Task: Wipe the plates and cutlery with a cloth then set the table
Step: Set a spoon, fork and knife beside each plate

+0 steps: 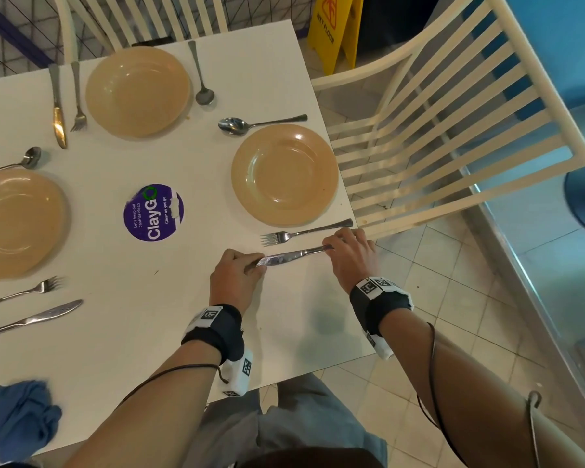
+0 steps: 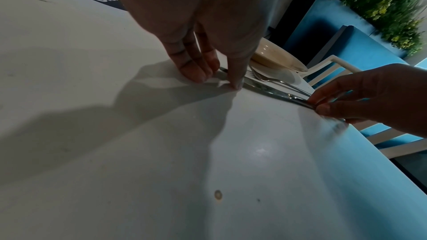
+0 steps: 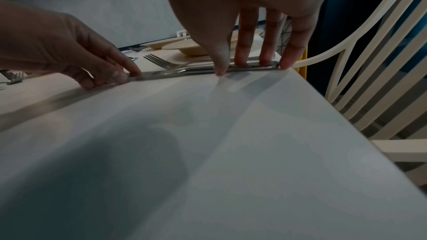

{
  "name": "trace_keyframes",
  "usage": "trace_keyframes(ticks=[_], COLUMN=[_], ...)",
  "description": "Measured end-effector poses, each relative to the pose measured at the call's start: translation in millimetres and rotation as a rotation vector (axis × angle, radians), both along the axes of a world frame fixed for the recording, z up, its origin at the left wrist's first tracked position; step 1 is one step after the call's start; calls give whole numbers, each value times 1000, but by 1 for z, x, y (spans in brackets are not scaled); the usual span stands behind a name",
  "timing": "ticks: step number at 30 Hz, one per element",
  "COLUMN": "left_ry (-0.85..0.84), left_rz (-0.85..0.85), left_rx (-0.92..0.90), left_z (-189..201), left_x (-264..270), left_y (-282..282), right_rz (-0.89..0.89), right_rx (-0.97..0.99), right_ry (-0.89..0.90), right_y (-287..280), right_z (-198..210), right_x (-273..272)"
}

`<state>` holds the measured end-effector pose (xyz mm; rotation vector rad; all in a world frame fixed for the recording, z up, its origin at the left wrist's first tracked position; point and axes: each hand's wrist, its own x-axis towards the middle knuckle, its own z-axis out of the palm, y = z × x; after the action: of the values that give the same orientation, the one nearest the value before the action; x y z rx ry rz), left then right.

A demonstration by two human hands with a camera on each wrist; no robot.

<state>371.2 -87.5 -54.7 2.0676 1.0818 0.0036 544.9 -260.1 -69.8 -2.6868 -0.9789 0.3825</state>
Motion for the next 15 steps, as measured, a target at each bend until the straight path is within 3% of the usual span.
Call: trace_keyframes(ticks=[8, 15], left_ry=[-7, 26], left_rz=[-22, -7], left_rx=[-30, -88], left_z=[6, 13], left_x=[-3, -34], left_y=[1, 4], right_rz=[31, 90], right_rx=[-70, -9], right_ry=[55, -36], right_y=[-4, -13], right_z=[9, 15], right_x=[-4, -22])
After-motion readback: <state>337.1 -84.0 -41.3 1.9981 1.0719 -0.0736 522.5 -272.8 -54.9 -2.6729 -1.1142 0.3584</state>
